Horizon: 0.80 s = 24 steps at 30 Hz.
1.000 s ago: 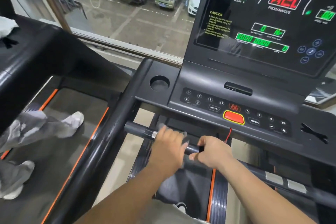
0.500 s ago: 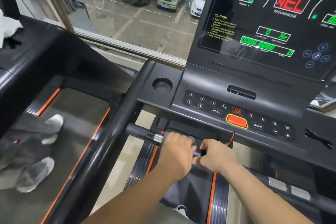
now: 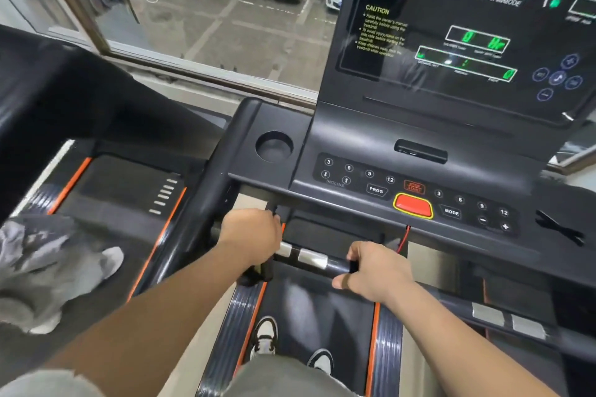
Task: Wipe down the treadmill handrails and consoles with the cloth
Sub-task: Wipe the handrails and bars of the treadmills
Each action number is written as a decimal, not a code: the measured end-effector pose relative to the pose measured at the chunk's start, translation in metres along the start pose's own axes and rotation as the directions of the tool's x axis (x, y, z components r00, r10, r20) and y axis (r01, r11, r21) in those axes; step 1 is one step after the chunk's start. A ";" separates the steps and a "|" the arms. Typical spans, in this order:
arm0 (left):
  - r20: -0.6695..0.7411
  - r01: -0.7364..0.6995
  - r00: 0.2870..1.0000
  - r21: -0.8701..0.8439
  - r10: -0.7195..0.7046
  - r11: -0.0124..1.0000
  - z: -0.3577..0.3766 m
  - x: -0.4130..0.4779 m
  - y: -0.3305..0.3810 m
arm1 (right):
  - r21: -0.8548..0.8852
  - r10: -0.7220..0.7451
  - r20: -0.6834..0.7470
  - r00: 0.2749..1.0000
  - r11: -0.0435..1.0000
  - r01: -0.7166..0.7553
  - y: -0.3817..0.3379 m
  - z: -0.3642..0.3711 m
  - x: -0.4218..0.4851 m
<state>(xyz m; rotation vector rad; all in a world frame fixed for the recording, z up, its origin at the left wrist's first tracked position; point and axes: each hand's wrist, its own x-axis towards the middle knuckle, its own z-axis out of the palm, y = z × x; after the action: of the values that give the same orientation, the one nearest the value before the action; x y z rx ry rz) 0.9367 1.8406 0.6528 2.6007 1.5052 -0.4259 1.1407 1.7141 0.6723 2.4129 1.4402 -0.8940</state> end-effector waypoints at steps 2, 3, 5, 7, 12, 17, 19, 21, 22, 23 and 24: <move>0.256 0.036 0.966 -0.065 -0.018 0.997 -0.015 0.022 -0.002 | -0.001 0.006 0.004 1.000 1.000 -0.006 0.000 -0.002 0.000; 0.354 0.063 0.935 -0.100 -0.024 0.993 -0.022 0.029 0.000 | -0.002 0.009 0.008 1.000 1.000 -0.009 0.000 -0.003 -0.001; 0.412 0.080 0.911 -0.119 -0.024 0.990 -0.024 0.031 0.007 | -0.002 0.012 0.006 1.000 1.000 -0.012 -0.001 -0.002 -0.002; 0.223 0.087 0.973 -0.127 -0.057 0.988 -0.013 0.016 0.016 | -0.001 0.019 0.001 1.000 1.000 -0.019 -0.001 -0.001 -0.003; -0.373 -0.191 0.923 -0.223 0.097 0.956 0.064 -0.066 0.012 | 0.010 0.033 0.005 0.999 0.999 -0.033 -0.001 -0.002 -0.002; -0.133 -0.238 0.964 -0.044 0.230 0.970 0.031 -0.036 -0.009 | 0.010 0.043 0.021 0.999 0.999 -0.043 -0.003 -0.003 -0.003; 0.030 -0.154 0.987 -0.092 0.158 0.984 -0.004 -0.007 -0.008 | 0.003 0.046 0.024 0.999 0.999 -0.046 -0.005 -0.006 -0.004; 0.276 -0.015 0.959 -0.155 0.058 0.988 -0.023 0.019 -0.001 | -0.006 0.043 0.033 0.999 0.999 -0.043 -0.009 -0.008 -0.006; 0.327 0.049 0.945 -0.193 0.017 0.980 -0.026 0.023 0.003 | -0.029 0.039 0.037 0.999 0.999 -0.038 -0.011 -0.008 -0.006; 0.312 0.060 0.950 -0.204 0.007 0.977 -0.025 0.020 0.009 | -0.059 0.035 0.043 0.998 0.998 -0.033 -0.014 -0.009 -0.007; 0.169 -0.017 0.984 -0.171 0.046 0.985 -0.017 0.011 0.014 | -0.095 0.024 0.046 0.999 0.995 -0.019 -0.017 -0.009 -0.007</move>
<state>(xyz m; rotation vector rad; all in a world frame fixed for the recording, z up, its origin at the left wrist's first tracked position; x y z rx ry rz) 0.9574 1.8463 0.6655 2.3871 1.3782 -0.4838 1.1271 1.7217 0.6863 2.3191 1.4042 -0.8524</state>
